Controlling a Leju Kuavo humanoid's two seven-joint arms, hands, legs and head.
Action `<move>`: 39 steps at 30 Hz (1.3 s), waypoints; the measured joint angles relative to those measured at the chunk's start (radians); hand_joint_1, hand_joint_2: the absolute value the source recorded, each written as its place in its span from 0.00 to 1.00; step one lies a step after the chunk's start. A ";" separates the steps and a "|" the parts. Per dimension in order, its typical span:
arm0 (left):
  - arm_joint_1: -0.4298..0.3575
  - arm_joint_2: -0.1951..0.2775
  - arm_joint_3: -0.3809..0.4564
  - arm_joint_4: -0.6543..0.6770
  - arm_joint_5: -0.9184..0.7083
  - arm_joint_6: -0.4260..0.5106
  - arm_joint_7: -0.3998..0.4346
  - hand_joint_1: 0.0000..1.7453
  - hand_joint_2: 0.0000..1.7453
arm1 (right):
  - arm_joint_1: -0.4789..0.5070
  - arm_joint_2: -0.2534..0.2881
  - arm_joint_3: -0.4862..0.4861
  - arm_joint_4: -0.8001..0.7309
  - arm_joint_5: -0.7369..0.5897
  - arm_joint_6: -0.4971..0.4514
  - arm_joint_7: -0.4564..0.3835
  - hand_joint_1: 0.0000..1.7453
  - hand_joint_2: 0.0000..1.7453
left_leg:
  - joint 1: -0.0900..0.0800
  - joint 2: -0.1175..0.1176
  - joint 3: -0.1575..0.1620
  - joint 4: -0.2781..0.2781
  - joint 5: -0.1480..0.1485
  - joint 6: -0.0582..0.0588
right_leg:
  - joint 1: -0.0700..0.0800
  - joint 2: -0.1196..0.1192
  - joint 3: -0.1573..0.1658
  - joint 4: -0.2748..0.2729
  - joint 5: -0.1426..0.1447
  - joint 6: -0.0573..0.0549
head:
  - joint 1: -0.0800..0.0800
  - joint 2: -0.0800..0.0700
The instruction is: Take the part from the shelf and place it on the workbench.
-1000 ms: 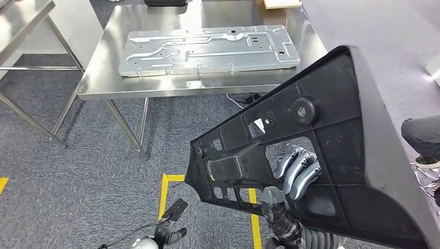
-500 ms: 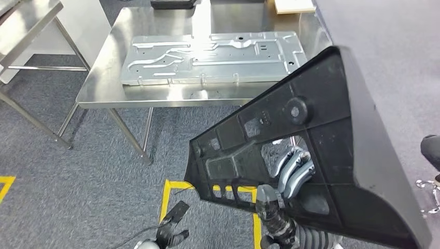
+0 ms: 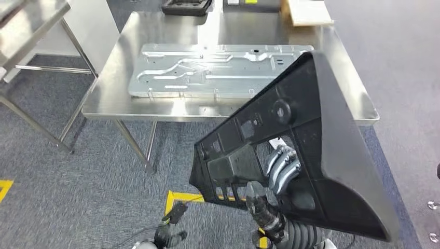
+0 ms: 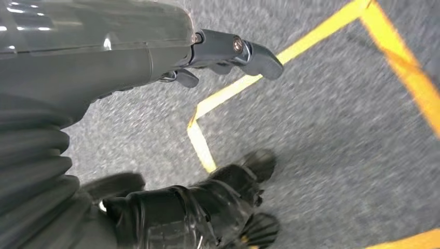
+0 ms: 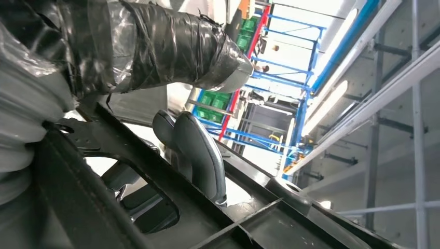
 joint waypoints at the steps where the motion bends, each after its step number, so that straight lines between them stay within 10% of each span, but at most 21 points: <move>1: -0.001 0.000 0.000 0.000 0.000 0.000 -0.002 0.00 1.00 | -0.001 0.000 0.000 0.003 0.000 0.000 0.000 1.00 1.00 | -0.001 0.000 0.008 -0.001 -0.008 0.004 | 0.002 0.000 -0.047 0.064 -0.021 0.000 | 0.001 0.000; 4: -0.001 0.000 0.000 0.000 -0.002 0.000 -0.003 0.00 1.00 | 0.000 0.000 0.000 0.014 0.001 -0.001 0.000 1.00 1.00 | -0.003 -0.002 0.039 0.000 -0.036 0.007 | 0.007 0.000 -0.152 0.138 -0.048 0.002 | 0.000 0.000; 8: -0.007 -0.004 0.000 0.000 -0.011 -0.001 0.003 0.00 1.00 | -0.005 0.000 0.000 0.028 0.012 -0.013 0.003 1.00 1.00 | -0.006 -0.008 0.089 0.005 -0.083 -0.003 | 0.018 -0.001 -0.143 -0.068 0.136 -0.015 | 0.001 0.000; 10: -0.012 -0.004 0.000 0.001 -0.014 -0.001 0.007 0.00 1.00 | -0.008 0.000 0.000 0.035 0.020 -0.017 0.009 1.00 1.00 | -0.008 -0.009 0.096 0.007 -0.098 -0.015 | 0.023 0.000 -0.139 -0.107 0.165 -0.027 | -0.001 0.000; 14: -0.024 -0.003 0.000 0.001 -0.018 -0.001 0.009 0.00 1.00 | -0.014 0.002 0.000 0.040 0.026 -0.018 0.018 1.00 1.00 | -0.005 -0.003 0.087 0.059 -0.118 -0.036 | 0.015 -0.001 -0.098 -0.131 0.156 -0.047 | -0.004 0.000; 19: -0.024 -0.003 0.000 0.001 -0.018 0.001 0.015 0.00 1.00 | -0.017 0.002 0.000 0.044 0.023 -0.013 0.026 1.00 1.00 | 0.011 0.002 -0.078 0.256 -0.181 -0.063 | 0.010 -0.001 -0.049 -0.143 0.123 -0.051 | -0.008 0.000; 24: -0.015 -0.003 0.000 0.002 -0.009 0.017 0.018 0.00 1.00 | -0.017 0.002 0.000 0.050 0.018 -0.002 0.035 1.00 1.00 | 0.015 0.006 -0.055 0.025 0.010 -0.060 | 0.005 0.006 0.003 -0.138 0.073 -0.026 | -0.009 0.000; 28: -0.009 -0.003 0.000 0.003 -0.001 0.020 0.017 0.00 1.00 | -0.018 0.002 0.000 0.051 0.018 0.003 0.036 1.00 1.00 | 0.010 0.005 -0.030 0.008 0.009 -0.031 | 0.005 0.003 0.015 -0.120 0.049 -0.002 | -0.006 0.000; 34: -0.010 -0.003 0.000 0.003 0.001 0.020 0.013 0.00 1.00 | -0.021 0.002 0.000 0.056 0.013 0.010 0.037 1.00 1.00 | 0.001 0.004 0.017 0.004 -0.023 -0.005 | 0.011 -0.002 -0.172 0.149 -0.035 -0.003 | -0.002 0.000; 39: -0.006 -0.006 0.000 0.003 -0.003 0.020 0.024 0.00 1.00 | -0.025 0.001 0.000 0.060 0.017 0.022 0.040 1.00 1.00 | -0.005 -0.003 0.058 0.007 -0.061 -0.012 | 0.032 -0.002 -0.138 -0.095 0.157 -0.034 | -0.001 0.000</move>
